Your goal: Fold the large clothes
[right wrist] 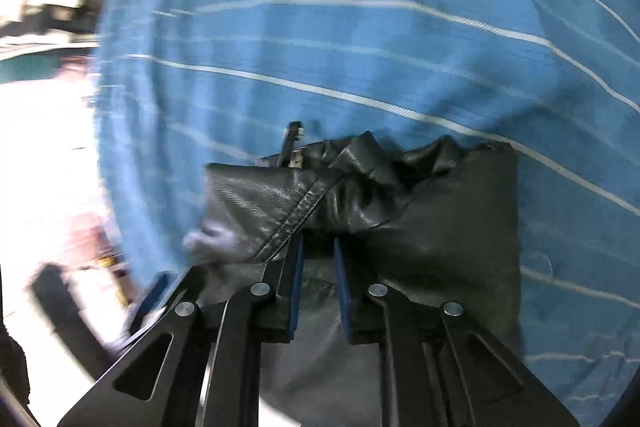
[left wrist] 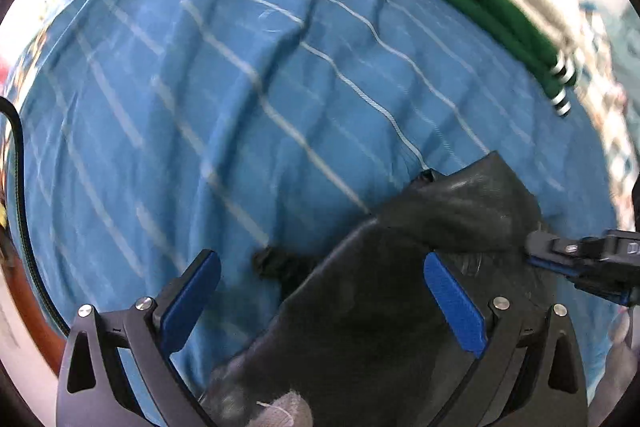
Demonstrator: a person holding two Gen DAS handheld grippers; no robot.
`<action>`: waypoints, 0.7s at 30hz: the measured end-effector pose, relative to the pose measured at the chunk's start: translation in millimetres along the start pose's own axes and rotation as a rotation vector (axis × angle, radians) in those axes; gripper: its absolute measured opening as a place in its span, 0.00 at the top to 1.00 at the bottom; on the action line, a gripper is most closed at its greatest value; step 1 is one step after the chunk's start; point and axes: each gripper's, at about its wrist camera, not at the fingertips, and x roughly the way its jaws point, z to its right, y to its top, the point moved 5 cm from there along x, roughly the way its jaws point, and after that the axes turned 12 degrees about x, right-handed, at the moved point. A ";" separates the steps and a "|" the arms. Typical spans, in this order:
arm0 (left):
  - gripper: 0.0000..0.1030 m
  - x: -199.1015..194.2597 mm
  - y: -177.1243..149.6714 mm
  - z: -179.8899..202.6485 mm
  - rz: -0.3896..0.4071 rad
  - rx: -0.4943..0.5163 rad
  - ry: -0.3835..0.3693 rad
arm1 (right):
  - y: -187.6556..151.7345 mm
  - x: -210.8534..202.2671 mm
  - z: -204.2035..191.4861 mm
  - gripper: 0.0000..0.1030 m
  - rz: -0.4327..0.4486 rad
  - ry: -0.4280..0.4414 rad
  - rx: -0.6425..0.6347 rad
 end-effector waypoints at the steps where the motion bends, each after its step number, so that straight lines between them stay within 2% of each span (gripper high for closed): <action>1: 0.00 -10.9 -10.2 -4.0 0.011 -0.024 -0.010 | -6.6 -19.5 5.7 0.69 0.012 0.073 -0.015; 2: 0.00 -25.6 -27.9 -10.3 0.026 -0.061 -0.020 | -11.7 -35.0 13.5 0.50 0.041 0.098 -0.020; 3: 0.00 -35.1 -43.9 -15.3 0.029 -0.091 -0.025 | -17.9 -49.3 24.2 0.40 0.074 0.102 -0.020; 4: 0.00 -40.6 -58.5 -19.3 0.020 -0.120 -0.027 | -25.6 -62.7 40.4 0.39 0.103 0.099 -0.019; 7: 0.00 -45.5 -107.3 -29.1 -0.043 -0.246 -0.086 | -37.9 -71.6 80.3 0.39 0.097 0.099 0.033; 10: 0.00 -31.3 -139.8 -30.9 -0.088 -0.395 -0.208 | -53.1 -76.2 121.9 0.39 0.085 0.123 0.101; 11: 0.00 -22.0 -144.7 -28.5 -0.097 -0.450 -0.274 | -58.5 -74.6 137.6 0.39 0.076 0.118 0.128; 13: 0.00 -6.1 -144.3 -28.2 -0.066 -0.529 -0.326 | -61.8 -66.6 155.0 0.39 0.066 0.098 0.191; 16: 0.03 5.8 -129.4 -31.1 0.004 -0.611 -0.321 | -61.7 -48.5 152.3 0.39 0.046 0.130 0.209; 18: 0.27 7.4 -126.7 -36.3 0.017 -0.669 -0.263 | -59.7 -41.8 152.6 0.39 0.044 0.122 0.194; 20: 0.59 5.8 -126.5 -36.6 0.029 -0.700 -0.255 | -58.0 -36.5 149.2 0.39 0.033 0.128 0.175; 21: 0.63 1.8 -125.4 -35.1 0.037 -0.683 -0.245 | -55.0 -31.1 147.7 0.39 0.022 0.149 0.162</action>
